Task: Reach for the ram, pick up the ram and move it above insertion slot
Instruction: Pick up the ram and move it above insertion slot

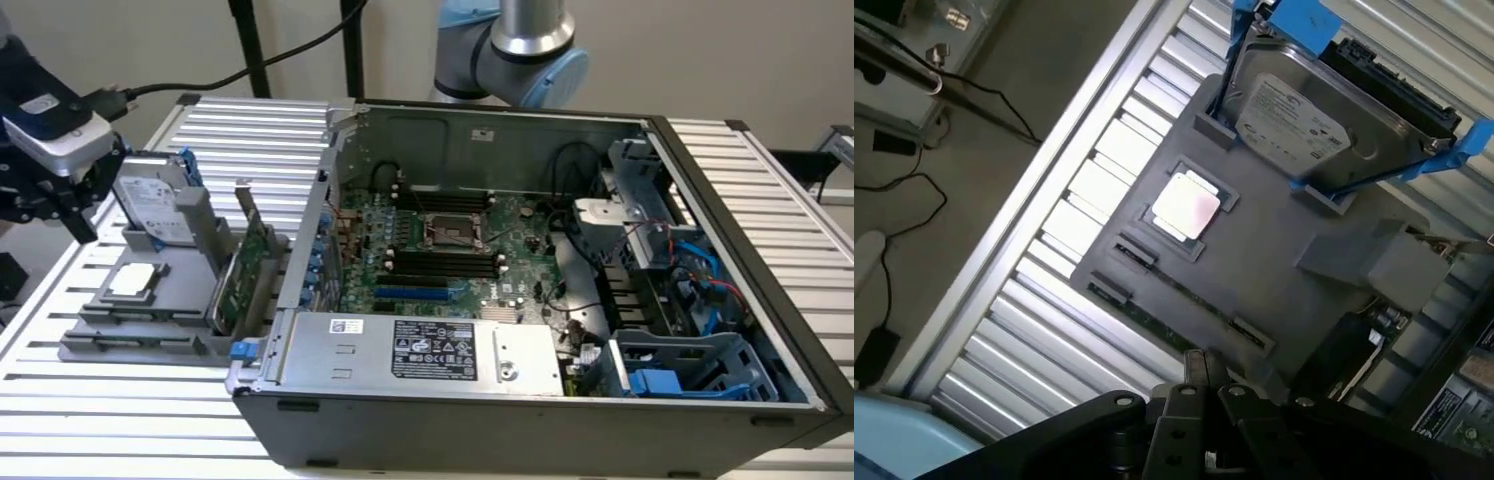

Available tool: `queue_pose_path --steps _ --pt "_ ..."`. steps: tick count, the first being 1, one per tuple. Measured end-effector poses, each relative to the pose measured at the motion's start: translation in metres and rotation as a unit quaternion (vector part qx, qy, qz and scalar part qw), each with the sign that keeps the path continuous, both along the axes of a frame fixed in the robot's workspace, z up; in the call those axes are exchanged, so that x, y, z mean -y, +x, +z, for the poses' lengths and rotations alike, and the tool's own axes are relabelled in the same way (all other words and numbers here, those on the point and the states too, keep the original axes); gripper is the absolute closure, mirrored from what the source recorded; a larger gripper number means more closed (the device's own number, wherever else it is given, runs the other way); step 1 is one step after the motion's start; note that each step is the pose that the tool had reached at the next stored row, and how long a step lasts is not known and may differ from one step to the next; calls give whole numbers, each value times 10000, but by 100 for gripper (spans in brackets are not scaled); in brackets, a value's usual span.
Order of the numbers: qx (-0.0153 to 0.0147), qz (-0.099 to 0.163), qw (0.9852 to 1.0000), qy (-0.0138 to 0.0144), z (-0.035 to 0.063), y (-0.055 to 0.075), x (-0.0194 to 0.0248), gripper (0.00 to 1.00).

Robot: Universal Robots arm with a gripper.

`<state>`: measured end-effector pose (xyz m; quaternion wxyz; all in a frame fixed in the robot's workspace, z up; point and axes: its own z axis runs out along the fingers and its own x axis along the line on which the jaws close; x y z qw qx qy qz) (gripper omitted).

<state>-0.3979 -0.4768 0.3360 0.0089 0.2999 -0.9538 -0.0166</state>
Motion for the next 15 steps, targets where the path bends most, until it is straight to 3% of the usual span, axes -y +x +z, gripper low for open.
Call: queue_pose_path --steps 4,8,12,15 --pt "0 360 9994 0 -6 0 0 89" --pt "0 727 9974 0 -14 0 0 89" --pt "0 1088 9941 0 -20 0 0 89" --pt "0 1361 9907 0 -26 0 0 89"
